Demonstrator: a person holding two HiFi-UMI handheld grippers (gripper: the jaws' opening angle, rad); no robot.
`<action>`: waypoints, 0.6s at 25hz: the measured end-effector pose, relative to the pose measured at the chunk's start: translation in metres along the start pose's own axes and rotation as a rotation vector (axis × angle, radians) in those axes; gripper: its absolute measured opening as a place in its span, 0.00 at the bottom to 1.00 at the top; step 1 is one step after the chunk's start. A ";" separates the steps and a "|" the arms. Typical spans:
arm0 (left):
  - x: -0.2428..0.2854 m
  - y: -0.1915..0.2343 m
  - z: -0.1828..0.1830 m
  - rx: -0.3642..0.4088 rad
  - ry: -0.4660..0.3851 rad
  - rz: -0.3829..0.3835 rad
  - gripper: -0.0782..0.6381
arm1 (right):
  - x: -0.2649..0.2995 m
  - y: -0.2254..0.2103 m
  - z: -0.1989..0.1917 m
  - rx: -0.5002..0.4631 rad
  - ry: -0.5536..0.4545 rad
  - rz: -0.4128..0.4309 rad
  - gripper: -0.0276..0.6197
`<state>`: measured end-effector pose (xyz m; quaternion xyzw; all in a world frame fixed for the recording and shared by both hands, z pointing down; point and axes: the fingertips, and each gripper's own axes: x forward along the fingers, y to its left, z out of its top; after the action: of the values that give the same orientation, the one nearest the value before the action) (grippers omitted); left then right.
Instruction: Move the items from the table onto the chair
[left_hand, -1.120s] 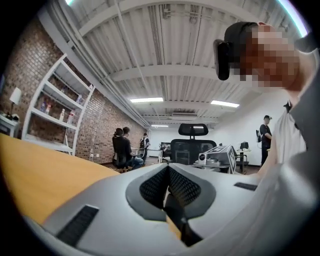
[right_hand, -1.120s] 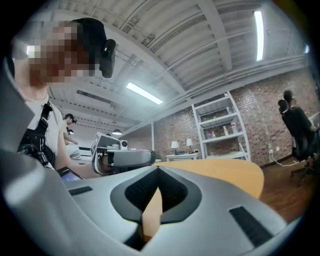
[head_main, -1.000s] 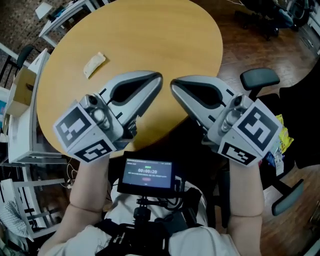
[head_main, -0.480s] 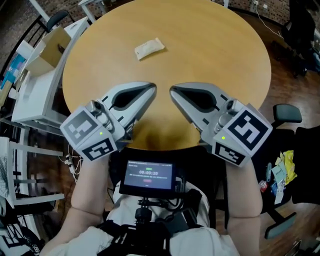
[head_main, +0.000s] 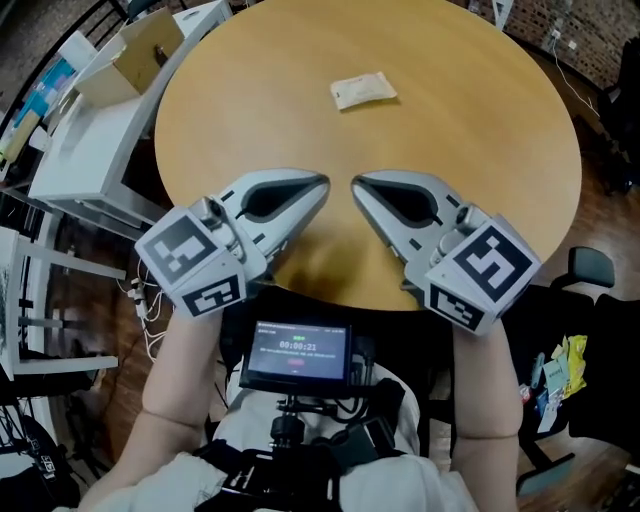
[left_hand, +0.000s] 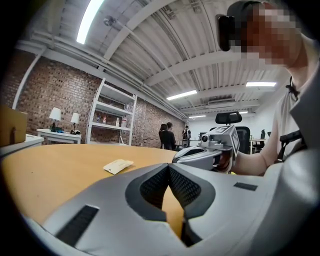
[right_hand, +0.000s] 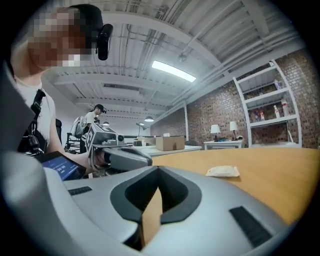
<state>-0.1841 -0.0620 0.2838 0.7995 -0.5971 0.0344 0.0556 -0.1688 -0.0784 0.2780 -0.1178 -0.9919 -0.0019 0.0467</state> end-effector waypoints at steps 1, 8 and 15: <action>-0.001 0.003 -0.001 0.006 0.002 0.005 0.12 | 0.003 0.000 -0.001 0.005 0.002 0.001 0.04; 0.009 0.006 -0.013 0.020 0.024 -0.008 0.12 | 0.006 -0.006 -0.008 0.036 0.021 -0.019 0.04; 0.020 0.017 -0.015 0.011 0.037 -0.011 0.12 | 0.009 -0.017 -0.015 0.050 0.054 -0.041 0.04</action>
<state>-0.1940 -0.0838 0.3020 0.8024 -0.5912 0.0523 0.0623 -0.1802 -0.0929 0.2940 -0.0962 -0.9923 0.0189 0.0763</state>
